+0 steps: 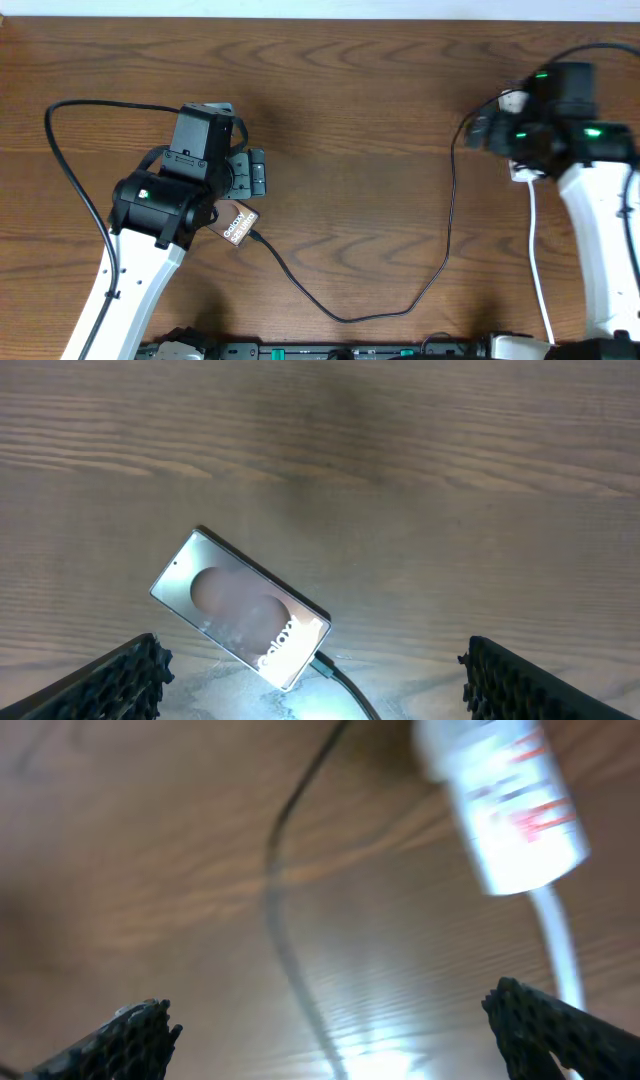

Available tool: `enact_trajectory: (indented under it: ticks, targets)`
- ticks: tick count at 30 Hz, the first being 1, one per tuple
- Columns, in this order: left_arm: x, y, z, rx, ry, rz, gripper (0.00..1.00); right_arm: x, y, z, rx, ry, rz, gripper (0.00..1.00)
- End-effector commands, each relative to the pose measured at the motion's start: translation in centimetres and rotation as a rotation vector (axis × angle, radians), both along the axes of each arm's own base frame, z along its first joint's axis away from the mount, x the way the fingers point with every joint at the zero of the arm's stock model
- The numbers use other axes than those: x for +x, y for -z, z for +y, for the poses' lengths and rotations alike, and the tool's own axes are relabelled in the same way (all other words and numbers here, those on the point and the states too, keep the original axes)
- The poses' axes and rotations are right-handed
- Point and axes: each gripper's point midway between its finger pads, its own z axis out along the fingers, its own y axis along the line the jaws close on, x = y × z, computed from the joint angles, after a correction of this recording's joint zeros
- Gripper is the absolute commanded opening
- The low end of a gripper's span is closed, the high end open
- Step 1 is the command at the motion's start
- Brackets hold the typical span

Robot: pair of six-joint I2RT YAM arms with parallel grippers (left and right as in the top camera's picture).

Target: Plug charger to phone and switch on socket

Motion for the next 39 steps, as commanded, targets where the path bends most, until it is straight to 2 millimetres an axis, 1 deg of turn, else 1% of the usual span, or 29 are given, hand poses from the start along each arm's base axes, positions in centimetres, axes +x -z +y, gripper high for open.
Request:
enact_trajectory:
  ticks: [1, 2, 5, 8, 10, 12, 16, 19, 22, 27, 31, 34, 39]
  targets:
    - [0.2, -0.4, 0.3, 0.026, 0.002, -0.012, 0.92, -0.2, -2.0, -4.0, -0.008, 0.028, -0.06, 0.99]
    - [0.2, -0.3, 0.3, 0.026, 0.003, -0.012, 0.92, -0.6, -1.9, -5.4, -0.015, 0.058, -0.057, 0.99]
    - [0.2, -0.3, 0.3, 0.026, 0.002, -0.012, 0.92, -1.9, -1.4, -7.9, -0.011, 0.13, -0.02, 0.99]
    - [0.2, -0.3, 0.3, 0.026, 0.002, -0.012, 0.92, -2.6, -1.1, -8.8, -0.012, 0.16, -0.001, 0.99]
    - [0.2, -0.3, 0.3, 0.026, 0.002, -0.012, 0.92, -2.8, -1.0, -8.7, -0.008, 0.16, 0.012, 0.99]
    - [0.2, -0.3, 0.3, 0.026, 0.002, -0.012, 0.92, -2.6, -1.1, -8.6, -0.007, 0.142, -0.001, 0.99]
    - [0.2, -0.4, 0.3, 0.026, 0.002, -0.012, 0.93, -1.3, -1.5, -7.8, 0.003, 0.044, -0.053, 0.99]
    - [0.2, -0.3, 0.3, 0.026, 0.002, -0.012, 0.93, -0.7, -1.2, -7.5, 0.031, -0.004, -0.03, 0.99]
    - [0.2, -0.4, 0.3, 0.026, 0.003, -0.012, 0.93, 0.0, -0.7, -7.9, 0.047, -0.029, 0.037, 0.99]
    - [0.2, -0.4, 0.3, 0.026, 0.002, -0.012, 0.92, 2.5, 0.4, -9.6, 0.093, -0.057, 0.181, 0.99]
    - [0.2, -0.3, 0.3, 0.026, 0.002, -0.012, 0.93, 5.1, 2.1, -11.1, 0.101, -0.08, 0.216, 0.99]
    - [0.2, -0.4, 0.3, 0.026, 0.002, -0.012, 0.93, 7.1, 4.1, -11.5, 0.108, -0.139, 0.199, 0.99]
    - [0.2, -0.3, 0.3, 0.026, 0.002, -0.012, 0.93, 9.3, 7.5, -12.5, 0.107, -0.143, 0.193, 0.99]
